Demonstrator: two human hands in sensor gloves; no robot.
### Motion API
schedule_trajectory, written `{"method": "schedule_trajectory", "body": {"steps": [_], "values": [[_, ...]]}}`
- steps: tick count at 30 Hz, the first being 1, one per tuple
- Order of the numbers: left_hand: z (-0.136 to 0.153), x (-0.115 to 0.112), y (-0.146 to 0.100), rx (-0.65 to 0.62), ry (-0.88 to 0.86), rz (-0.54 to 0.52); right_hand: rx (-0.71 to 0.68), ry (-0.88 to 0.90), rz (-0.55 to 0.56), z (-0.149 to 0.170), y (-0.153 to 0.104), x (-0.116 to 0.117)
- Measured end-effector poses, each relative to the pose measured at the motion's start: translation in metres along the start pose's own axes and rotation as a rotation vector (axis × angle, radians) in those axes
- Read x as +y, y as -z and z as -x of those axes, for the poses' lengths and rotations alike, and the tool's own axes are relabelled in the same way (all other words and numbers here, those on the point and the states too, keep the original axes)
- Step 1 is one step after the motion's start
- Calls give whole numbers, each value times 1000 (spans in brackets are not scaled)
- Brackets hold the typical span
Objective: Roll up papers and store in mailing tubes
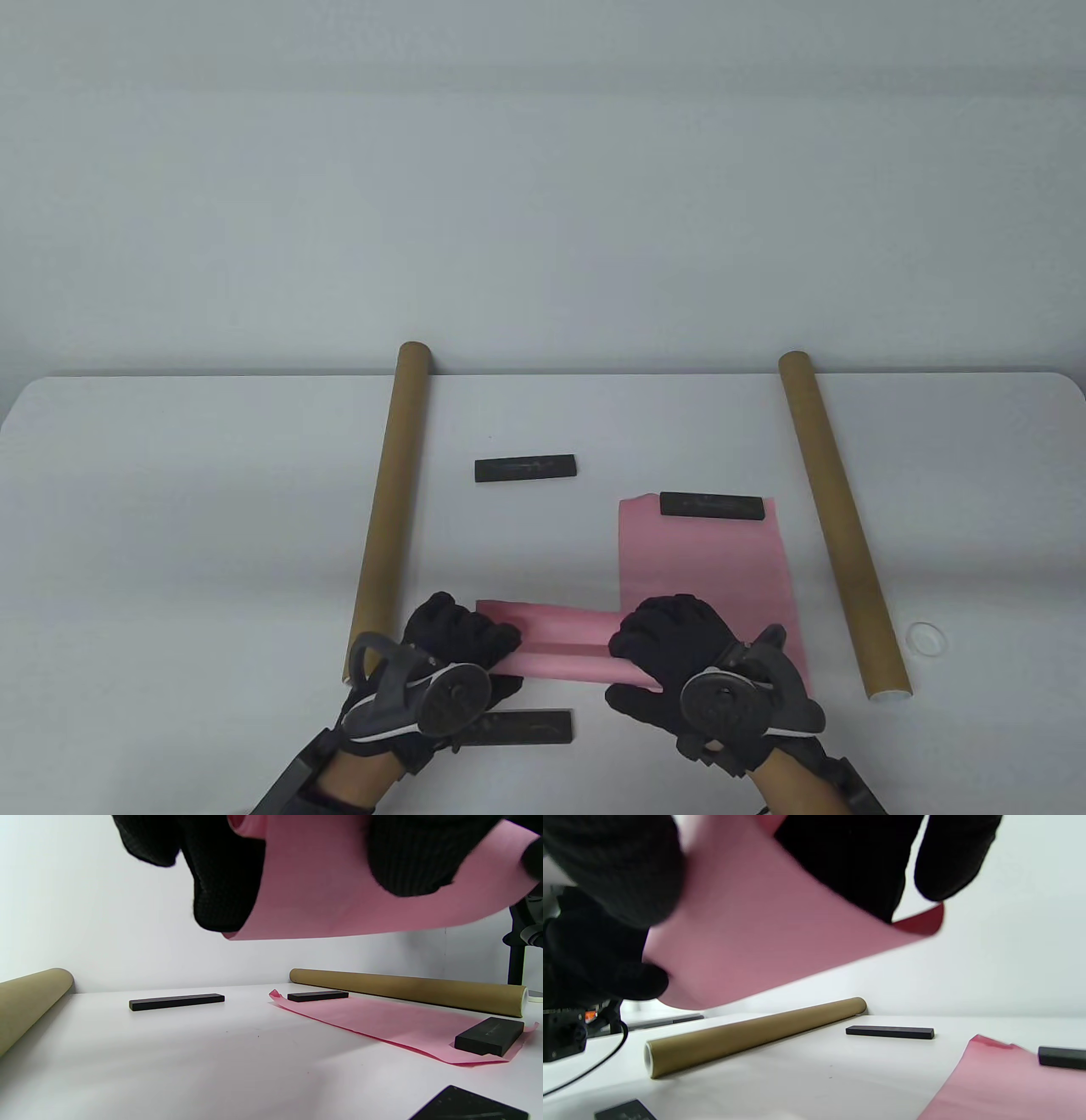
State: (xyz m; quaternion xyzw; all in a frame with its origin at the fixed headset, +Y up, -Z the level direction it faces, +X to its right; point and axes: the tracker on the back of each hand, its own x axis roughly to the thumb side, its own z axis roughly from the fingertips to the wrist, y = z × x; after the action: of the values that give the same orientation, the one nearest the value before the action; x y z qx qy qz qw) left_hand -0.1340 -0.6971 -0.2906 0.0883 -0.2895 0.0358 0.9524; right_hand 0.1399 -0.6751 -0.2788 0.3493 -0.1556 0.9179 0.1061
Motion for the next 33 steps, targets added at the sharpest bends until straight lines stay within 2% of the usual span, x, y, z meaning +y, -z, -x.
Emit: {"method": "schedule_trajectory", "body": {"steps": [3,7,14,17,21,25,30,33], "values": [[1,1,0,18,-2,4,-16,-25,27,-4,-1,-2],[1,0,0,24,2,-6,3,52,19,-1,1,-1],[-2,9,-2,-12,18,-80,23,97,0,4,0,0],[1,9,-2,-1,-45,-54,5,59,20,3,-1,-1],[3,4,-1,-1,-46,-23,-14,12,22,-2,-1,-1],[-1,4,-2,-23,-13,-37,3,13,-14,1,0,1],[-3,9,-3,-41,-4,-100,33,104,-18,7,0,2],[0,7,-2,-17,-25,-70,47,27,20,5,-1,0]]}}
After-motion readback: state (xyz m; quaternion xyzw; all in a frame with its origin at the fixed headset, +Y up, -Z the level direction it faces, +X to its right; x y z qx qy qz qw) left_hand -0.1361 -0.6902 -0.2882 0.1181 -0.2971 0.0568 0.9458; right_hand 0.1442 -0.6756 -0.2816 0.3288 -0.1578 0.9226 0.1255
